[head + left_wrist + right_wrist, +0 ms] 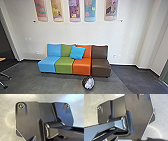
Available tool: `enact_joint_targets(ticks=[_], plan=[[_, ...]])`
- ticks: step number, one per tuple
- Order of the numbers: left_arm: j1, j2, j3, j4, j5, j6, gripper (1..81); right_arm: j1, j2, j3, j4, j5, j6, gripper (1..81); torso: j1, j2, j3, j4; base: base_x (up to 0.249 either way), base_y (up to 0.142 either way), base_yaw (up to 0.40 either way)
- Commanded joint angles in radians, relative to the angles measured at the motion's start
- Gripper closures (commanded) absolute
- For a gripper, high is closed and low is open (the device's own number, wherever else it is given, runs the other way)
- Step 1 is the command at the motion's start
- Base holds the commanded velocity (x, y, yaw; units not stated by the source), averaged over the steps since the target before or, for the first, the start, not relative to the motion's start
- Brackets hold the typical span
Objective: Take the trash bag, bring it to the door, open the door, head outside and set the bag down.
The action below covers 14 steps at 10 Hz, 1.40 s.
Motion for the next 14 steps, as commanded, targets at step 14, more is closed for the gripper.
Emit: enact_joint_targets(ticks=[14], plan=[[-0.054, 0.015, 0.004, -0.04, 0.051, -0.011, 1.0, 0.044, -0.08, 0.086, 0.005, -0.061, -0.001, 1.0, 0.0, 0.0, 0.0, 0.0, 0.168, -0.017, 0.0]])
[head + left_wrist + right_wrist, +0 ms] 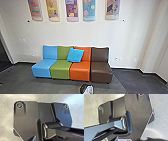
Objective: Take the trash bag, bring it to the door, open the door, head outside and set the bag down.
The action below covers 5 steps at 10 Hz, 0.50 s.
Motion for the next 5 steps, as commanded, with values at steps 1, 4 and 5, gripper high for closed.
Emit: enact_joint_targets(ticks=[1, 4, 5], plan=[[-0.054, -0.002, 0.005, -0.013, 0.051, -0.003, 1.0, 0.044, -0.016, 0.005, 0.002, -0.063, -0.001, 1.0, 0.0, 0.0, 0.0, 0.0, 0.154, 0.0, 0.0], [-0.054, -0.002, 0.005, -0.011, 0.051, -0.003, 1.0, 0.042, -0.016, 0.002, 0.004, -0.063, -0.001, 1.0, 0.0, 0.0, 0.0, 0.0, 0.154, 0.0, 0.0], [-0.054, -0.002, 0.005, -0.011, 0.051, -0.003, 1.0, 0.041, -0.016, -0.001, 0.002, -0.063, -0.001, 1.0, 0.0, 0.0, 0.0, 0.0, 0.157, 0.0, 0.0]])
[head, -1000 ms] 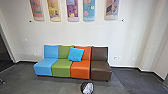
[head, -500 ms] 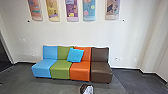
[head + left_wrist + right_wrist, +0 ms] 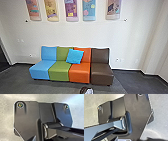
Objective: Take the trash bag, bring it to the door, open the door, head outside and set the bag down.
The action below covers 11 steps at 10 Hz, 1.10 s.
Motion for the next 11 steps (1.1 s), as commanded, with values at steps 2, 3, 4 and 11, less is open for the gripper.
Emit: enact_joint_targets(ticks=[2, 3, 4, 11], plan=[[-0.054, -0.001, 0.005, -0.008, 0.051, -0.003, 1.0, 0.042, -0.015, 0.0, 0.004, -0.063, -0.001, 1.0, 0.0, 0.0, 0.0, 0.0, 0.158, 0.0, 0.0], [-0.054, -0.001, 0.005, -0.012, 0.051, -0.003, 1.0, 0.042, -0.015, 0.0, 0.007, -0.063, -0.001, 1.0, 0.0, 0.0, 0.0, 0.0, 0.158, 0.0, 0.0], [-0.054, -0.001, 0.005, -0.017, 0.051, -0.003, 1.0, 0.044, -0.016, -0.001, 0.007, -0.063, -0.001, 1.0, 0.0, 0.0, 0.0, 0.0, 0.158, 0.0, 0.0], [-0.054, -0.004, 0.005, -0.028, 0.05, -0.003, 1.0, 0.042, -0.015, -0.008, 0.007, -0.063, -0.001, 1.0, 0.0, 0.0, 0.0, 0.0, 0.157, 0.0, 0.0]])
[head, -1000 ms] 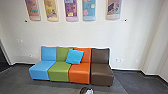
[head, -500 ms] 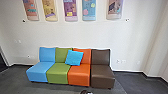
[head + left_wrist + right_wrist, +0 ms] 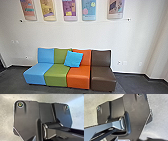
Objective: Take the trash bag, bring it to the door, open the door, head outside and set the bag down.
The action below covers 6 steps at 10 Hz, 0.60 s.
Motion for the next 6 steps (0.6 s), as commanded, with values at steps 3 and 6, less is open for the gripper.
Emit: enact_joint_targets(ticks=[3, 6], plan=[[-0.054, -0.003, 0.005, -0.009, 0.05, -0.003, 1.0, 0.042, -0.016, 0.004, 0.005, -0.063, -0.001, 1.0, 0.0, 0.0, 0.0, 0.0, 0.157, 0.0, 0.0], [-0.054, -0.003, 0.005, -0.009, 0.05, -0.005, 1.0, 0.042, -0.014, 0.004, 0.005, -0.063, -0.001, 1.0, 0.0, 0.0, 0.0, 0.0, 0.157, 0.0, 0.0]])
